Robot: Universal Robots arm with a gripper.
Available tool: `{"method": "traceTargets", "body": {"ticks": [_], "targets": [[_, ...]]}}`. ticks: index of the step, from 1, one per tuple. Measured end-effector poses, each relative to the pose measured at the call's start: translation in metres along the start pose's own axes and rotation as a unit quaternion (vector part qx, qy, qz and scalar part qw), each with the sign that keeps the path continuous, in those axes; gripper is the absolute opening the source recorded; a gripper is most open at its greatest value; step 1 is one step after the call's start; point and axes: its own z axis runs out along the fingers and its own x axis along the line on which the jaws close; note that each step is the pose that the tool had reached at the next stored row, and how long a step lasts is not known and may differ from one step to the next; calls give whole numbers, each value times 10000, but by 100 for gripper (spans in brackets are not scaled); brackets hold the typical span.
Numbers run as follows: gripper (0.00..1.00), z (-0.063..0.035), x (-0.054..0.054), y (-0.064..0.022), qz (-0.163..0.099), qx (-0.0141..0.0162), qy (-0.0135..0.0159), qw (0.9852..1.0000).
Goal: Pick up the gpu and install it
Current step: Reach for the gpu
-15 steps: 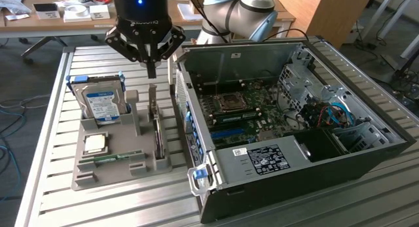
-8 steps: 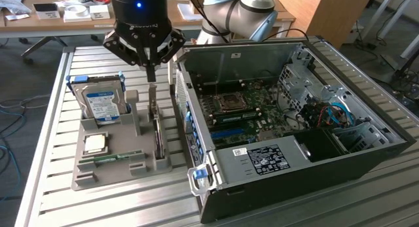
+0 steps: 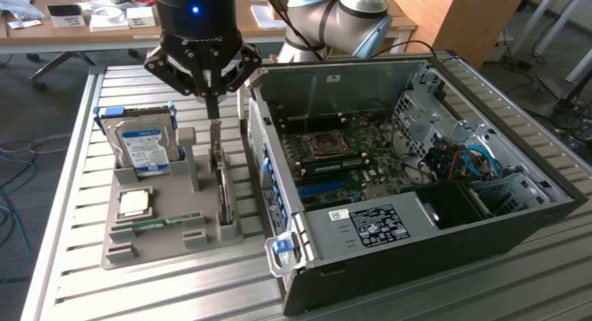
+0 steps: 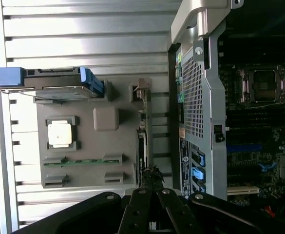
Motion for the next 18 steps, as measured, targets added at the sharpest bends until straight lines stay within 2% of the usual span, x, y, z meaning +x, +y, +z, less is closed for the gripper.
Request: {"method": "traceTargets", "body": {"ticks": [8,18], "targets": [[11,-1,-1,-119,0,5,-1,10000],[11,0,-13,-129,5,7,-1,10000]]}}
